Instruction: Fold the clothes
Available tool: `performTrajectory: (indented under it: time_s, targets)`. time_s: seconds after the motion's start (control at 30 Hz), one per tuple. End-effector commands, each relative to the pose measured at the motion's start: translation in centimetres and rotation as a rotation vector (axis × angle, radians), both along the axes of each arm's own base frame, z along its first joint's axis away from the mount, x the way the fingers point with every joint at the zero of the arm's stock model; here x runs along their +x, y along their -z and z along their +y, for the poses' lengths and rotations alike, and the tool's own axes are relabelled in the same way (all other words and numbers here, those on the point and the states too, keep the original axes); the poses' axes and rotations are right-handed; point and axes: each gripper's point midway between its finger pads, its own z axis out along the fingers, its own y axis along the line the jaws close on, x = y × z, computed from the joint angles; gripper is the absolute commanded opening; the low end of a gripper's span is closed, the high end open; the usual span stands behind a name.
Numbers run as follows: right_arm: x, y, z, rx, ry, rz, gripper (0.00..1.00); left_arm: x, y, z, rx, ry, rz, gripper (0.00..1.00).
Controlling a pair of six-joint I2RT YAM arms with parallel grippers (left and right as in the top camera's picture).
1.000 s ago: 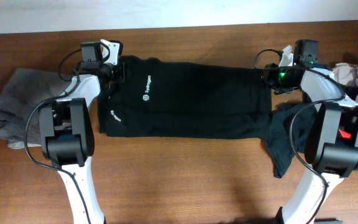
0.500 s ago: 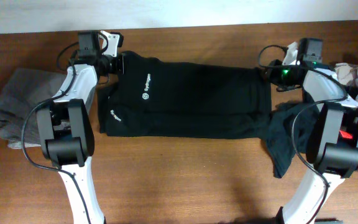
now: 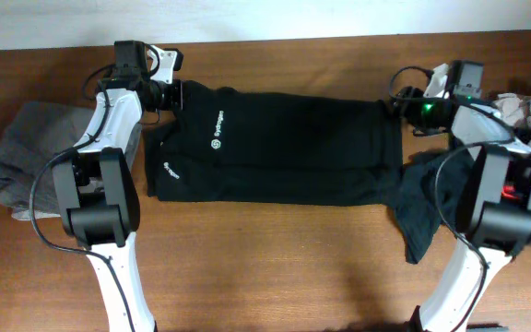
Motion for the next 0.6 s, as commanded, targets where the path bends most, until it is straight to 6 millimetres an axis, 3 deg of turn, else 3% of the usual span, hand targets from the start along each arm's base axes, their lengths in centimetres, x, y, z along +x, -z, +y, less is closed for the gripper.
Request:
performTrajectory:
  time_s: [0.0,0.2,0.37,0.57]
  targets:
    - [0.7,0.5,2.9,0.037,-0.079,-0.021,0.68,0.3,0.1,0.0,-0.007,0.011,-0.006,0.02]
    - [1.5,0.6,4.3,-0.01,-0.095,-0.04,0.67,0.4,0.1,0.0,-0.007,0.011,-0.007,0.02]
    - [2.0,0.2,4.3,-0.017,-0.094,-0.069,0.59,0.4,0.1,0.0,-0.006,0.011,-0.007,0.02]
    - [2.6,-0.2,4.1,-0.024,-0.092,-0.098,0.15,0.4,0.1,0.1,0.0,0.014,-0.011,0.02]
